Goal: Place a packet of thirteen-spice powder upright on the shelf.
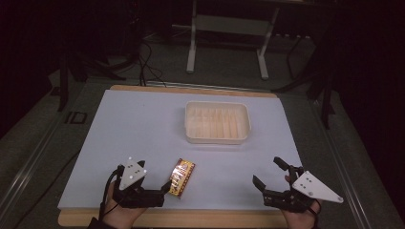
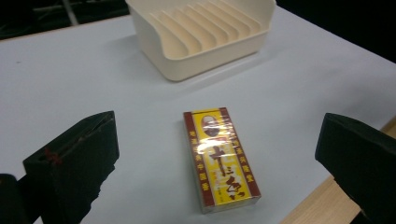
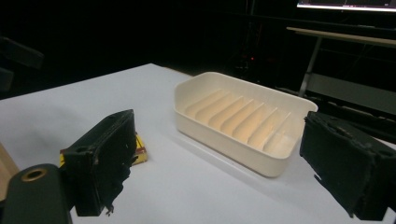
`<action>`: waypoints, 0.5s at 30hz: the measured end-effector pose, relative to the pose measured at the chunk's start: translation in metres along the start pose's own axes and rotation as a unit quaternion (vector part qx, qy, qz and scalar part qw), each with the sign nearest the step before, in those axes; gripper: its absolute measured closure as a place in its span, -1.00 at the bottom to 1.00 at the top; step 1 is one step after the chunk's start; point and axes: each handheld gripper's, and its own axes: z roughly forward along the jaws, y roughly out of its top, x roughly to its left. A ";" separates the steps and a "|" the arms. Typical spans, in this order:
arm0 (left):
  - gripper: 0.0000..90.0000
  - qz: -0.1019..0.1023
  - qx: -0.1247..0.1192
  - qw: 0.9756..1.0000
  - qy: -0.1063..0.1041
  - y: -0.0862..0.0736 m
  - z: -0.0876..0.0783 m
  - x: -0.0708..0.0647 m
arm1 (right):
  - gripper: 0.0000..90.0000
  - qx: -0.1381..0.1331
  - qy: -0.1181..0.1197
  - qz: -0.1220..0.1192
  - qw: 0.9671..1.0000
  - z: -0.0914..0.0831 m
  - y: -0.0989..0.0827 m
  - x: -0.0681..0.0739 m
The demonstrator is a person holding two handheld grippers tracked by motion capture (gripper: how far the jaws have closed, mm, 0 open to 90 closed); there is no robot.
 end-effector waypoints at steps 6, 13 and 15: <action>-1.00 -0.001 0.028 1.000 -0.007 0.004 0.018 -0.003 | -0.76 0.004 -0.006 0.005 1.000 0.000 -0.001 -0.002; -1.00 -0.011 0.069 0.998 -0.004 0.007 0.040 -0.004 | -0.76 0.011 -0.005 -0.001 1.000 0.002 -0.002 0.001; -1.00 -0.012 0.082 0.997 -0.008 0.009 0.048 -0.005 | -0.75 0.003 -0.005 -0.004 1.000 0.000 -0.001 0.002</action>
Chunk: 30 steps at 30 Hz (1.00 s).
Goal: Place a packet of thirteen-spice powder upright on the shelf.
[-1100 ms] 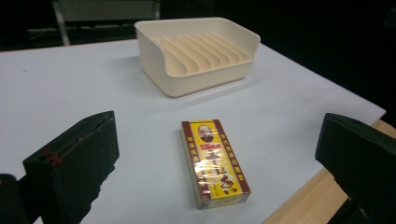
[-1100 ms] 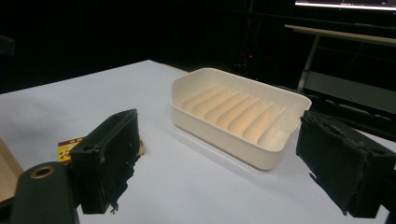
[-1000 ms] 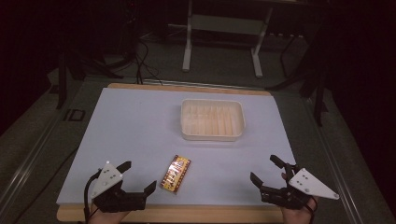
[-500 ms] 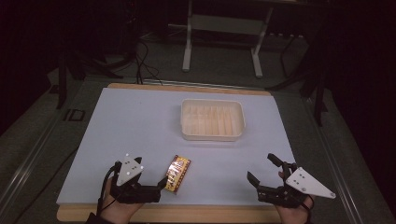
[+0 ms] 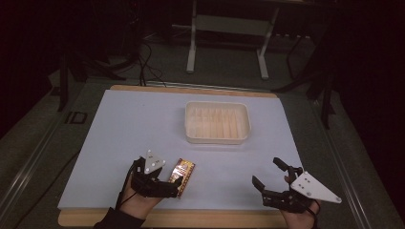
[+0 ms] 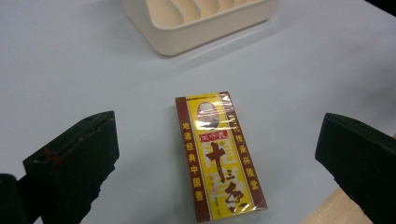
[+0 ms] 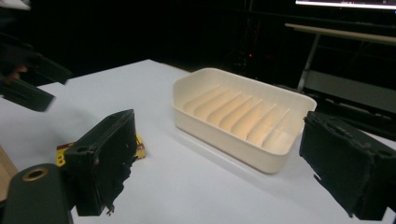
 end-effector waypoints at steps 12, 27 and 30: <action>-1.00 0.000 0.050 0.999 0.016 0.014 0.043 -0.011 | -0.72 0.005 -0.002 0.000 1.000 0.001 0.000 0.001; -0.97 -0.012 0.109 0.993 0.033 0.020 0.080 -0.009 | -0.72 0.014 0.002 0.006 1.000 0.003 -0.003 -0.001; -0.97 -0.018 0.122 0.991 0.045 0.021 0.088 -0.009 | -0.72 0.015 0.003 0.006 1.000 0.003 -0.003 -0.001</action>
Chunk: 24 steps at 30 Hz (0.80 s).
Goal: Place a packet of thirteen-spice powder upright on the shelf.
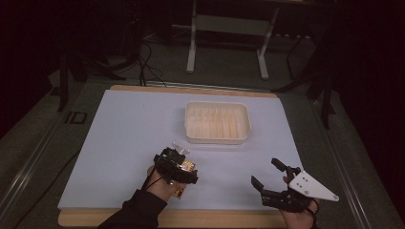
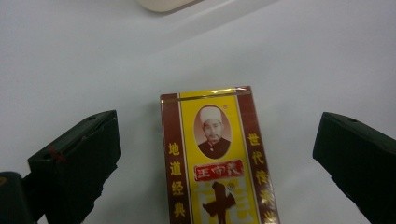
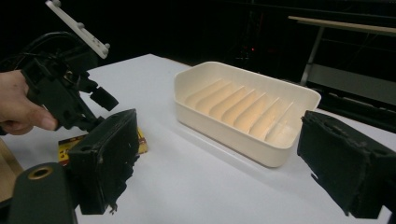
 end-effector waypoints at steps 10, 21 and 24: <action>-0.89 -0.001 0.053 0.999 0.000 0.001 0.021 0.004 | -0.71 0.002 -0.001 0.006 1.000 -0.001 -0.001 -0.003; -0.67 0.006 0.096 0.995 -0.001 0.004 0.030 0.005 | -0.71 0.006 0.003 0.007 1.000 -0.001 -0.001 -0.002; -0.64 0.021 0.106 0.994 0.003 0.002 0.032 0.001 | -0.70 0.007 0.003 0.006 1.000 -0.001 -0.001 -0.003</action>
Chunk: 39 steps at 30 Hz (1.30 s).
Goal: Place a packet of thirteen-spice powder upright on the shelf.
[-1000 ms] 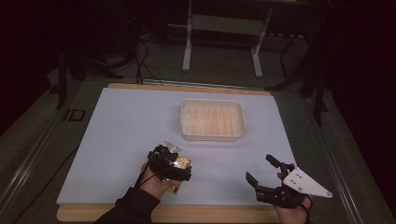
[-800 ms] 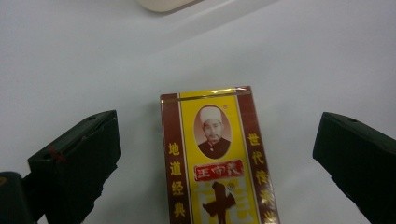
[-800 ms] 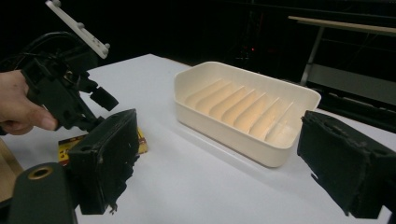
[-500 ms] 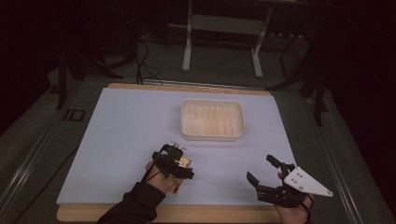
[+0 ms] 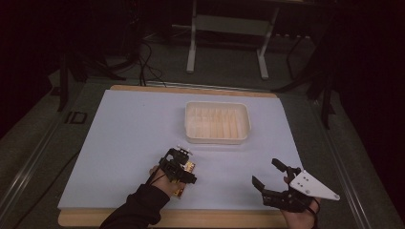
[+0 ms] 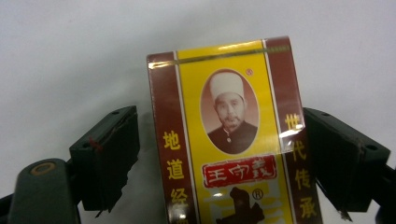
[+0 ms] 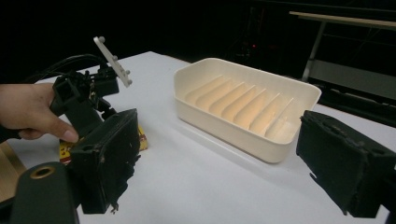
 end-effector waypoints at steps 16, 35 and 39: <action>-0.30 0.050 -0.024 0.998 -0.004 0.000 -0.008 -0.003 | -0.70 0.005 -0.004 -0.001 1.000 0.001 0.000 0.000; -0.28 0.088 -0.141 0.984 -0.072 -0.004 -0.032 -0.009 | -0.69 0.015 -0.003 0.002 1.000 0.003 -0.001 0.001; -0.28 0.088 -0.167 0.978 -0.087 -0.002 -0.038 -0.012 | -0.69 0.015 -0.001 0.001 1.000 0.004 0.000 0.001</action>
